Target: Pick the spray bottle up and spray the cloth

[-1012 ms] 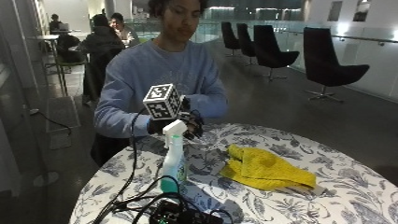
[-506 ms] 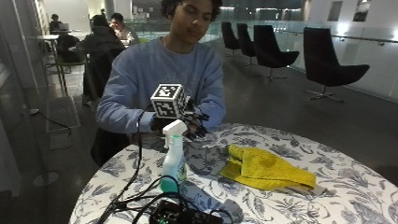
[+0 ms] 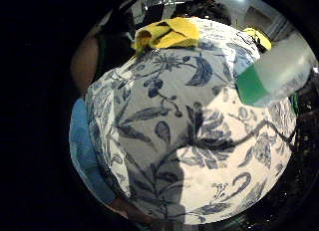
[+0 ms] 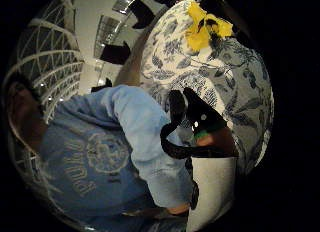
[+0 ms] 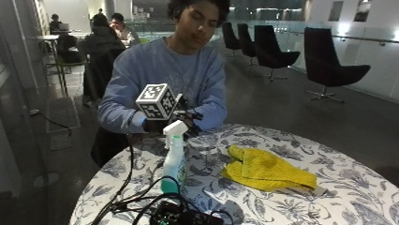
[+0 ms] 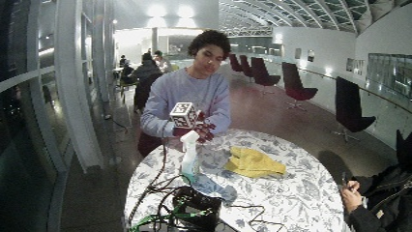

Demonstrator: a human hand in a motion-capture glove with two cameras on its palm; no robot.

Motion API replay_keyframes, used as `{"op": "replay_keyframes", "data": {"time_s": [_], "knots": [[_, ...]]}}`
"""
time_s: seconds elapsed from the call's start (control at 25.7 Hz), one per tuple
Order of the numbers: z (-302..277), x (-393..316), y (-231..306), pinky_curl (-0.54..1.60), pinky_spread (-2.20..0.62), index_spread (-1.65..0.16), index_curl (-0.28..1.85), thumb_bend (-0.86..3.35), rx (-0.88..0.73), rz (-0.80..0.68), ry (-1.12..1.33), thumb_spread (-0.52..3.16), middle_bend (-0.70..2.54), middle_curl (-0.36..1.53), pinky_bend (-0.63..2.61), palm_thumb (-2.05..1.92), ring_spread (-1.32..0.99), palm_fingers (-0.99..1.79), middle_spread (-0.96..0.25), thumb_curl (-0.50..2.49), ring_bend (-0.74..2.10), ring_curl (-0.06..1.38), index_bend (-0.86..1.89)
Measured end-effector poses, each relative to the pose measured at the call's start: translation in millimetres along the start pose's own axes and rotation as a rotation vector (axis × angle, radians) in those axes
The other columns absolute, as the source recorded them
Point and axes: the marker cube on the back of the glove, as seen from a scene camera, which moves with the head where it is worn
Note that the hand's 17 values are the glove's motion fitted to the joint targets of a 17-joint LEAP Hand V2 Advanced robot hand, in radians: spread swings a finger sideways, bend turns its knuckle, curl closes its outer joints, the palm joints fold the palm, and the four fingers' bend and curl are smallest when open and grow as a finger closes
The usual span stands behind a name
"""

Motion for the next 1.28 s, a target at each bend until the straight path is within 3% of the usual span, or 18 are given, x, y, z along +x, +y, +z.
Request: {"op": "replay_keyframes", "data": {"time_s": [0.47,0.93,1.28], "knots": [[-45.1,68.4,46.0,0.31,0.21,-0.39,0.18,0.1,0.206,0.239,-0.188,1.14,0.4,0.36,0.3,0.66,0.03,0.59,-0.03,0.33,0.43,0.31,0.11],[-44.8,103.6,53.1,0.33,0.2,-0.38,0.17,0.03,0.406,0.314,-0.826,1.14,0.36,0.37,0.33,0.67,0.03,0.62,-0.03,0.35,0.47,0.33,0.08],[-33.2,132.5,26.6,0.35,0.2,-0.38,0.18,-0.01,0.516,0.48,-0.654,1.13,0.35,0.38,0.35,0.69,0.03,0.58,-0.02,0.36,0.44,0.33,0.11]]}}
